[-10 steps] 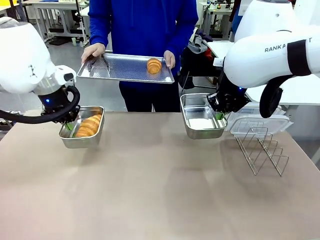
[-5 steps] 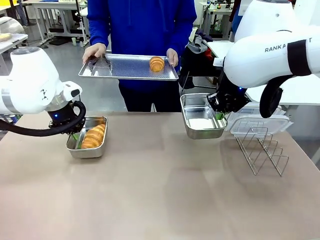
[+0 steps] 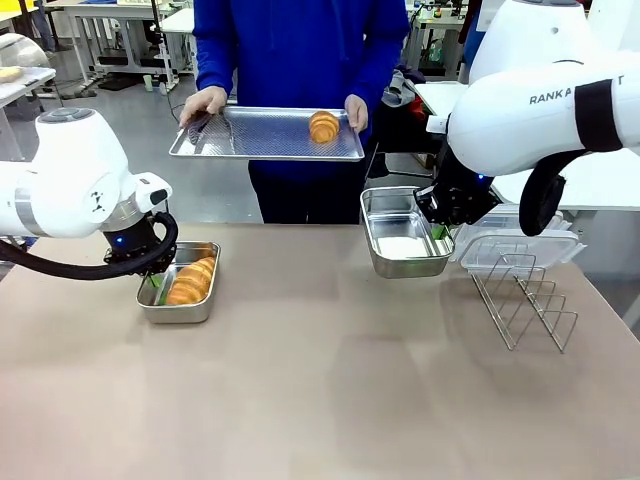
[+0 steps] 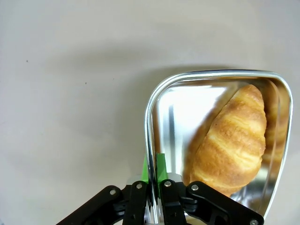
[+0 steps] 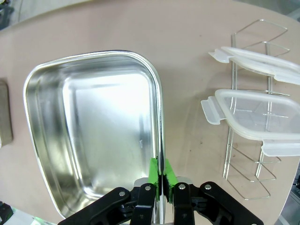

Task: Place the bread in airtight containers.
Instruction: Once an object is inside an Airtight Container , place the container in the center of the table.

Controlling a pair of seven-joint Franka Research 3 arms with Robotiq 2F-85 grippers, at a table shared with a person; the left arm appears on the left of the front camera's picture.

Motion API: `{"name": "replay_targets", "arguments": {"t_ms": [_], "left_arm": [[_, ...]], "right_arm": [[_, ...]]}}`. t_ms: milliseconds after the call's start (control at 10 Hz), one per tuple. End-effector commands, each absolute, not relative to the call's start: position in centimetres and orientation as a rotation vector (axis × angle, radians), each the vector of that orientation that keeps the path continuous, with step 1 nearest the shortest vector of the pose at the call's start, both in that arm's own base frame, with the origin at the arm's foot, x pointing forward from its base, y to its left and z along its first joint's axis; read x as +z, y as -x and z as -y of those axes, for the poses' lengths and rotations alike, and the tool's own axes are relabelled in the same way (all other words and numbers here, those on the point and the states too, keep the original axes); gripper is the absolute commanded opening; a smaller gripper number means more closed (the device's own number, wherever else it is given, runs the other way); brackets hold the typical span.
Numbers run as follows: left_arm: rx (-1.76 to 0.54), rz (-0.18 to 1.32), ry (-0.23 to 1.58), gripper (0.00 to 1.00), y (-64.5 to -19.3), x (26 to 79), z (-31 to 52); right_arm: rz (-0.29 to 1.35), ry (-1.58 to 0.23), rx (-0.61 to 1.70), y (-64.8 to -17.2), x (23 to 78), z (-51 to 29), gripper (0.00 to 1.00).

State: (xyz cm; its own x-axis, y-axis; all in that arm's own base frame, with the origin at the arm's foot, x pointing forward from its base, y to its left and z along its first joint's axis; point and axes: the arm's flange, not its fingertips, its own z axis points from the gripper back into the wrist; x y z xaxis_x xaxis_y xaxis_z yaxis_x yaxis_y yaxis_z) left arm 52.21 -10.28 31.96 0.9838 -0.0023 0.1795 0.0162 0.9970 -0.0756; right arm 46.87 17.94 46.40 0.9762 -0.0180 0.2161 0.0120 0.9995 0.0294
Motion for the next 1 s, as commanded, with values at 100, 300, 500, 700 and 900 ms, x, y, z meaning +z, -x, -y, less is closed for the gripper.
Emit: {"name": "replay_targets", "arguments": {"t_ms": [100,300,500,700,900], "left_arm": [[0.005,0.203,0.050,1.00,-51.6,32.9,10.6],[-0.036,0.248,0.106,1.00,-50.8,36.4,8.8],[-0.180,0.302,0.200,1.00,-49.5,40.6,7.0],[-0.425,0.375,0.250,1.00,-47.7,44.8,4.8],[-0.711,0.457,0.329,1.00,-45.6,47.9,1.4]], "right_arm": [[0.231,-0.020,-0.032,-46.9,46.8,-18.0,0.00],[0.231,-0.020,-0.032,-46.9,46.8,-18.0,0.00],[0.231,-0.020,-0.032,-46.9,46.8,-18.0,0.00],[0.231,-0.020,-0.032,-46.9,46.8,-18.0,0.00],[0.231,-0.020,-0.032,-46.9,46.8,-18.0,0.00]]}}
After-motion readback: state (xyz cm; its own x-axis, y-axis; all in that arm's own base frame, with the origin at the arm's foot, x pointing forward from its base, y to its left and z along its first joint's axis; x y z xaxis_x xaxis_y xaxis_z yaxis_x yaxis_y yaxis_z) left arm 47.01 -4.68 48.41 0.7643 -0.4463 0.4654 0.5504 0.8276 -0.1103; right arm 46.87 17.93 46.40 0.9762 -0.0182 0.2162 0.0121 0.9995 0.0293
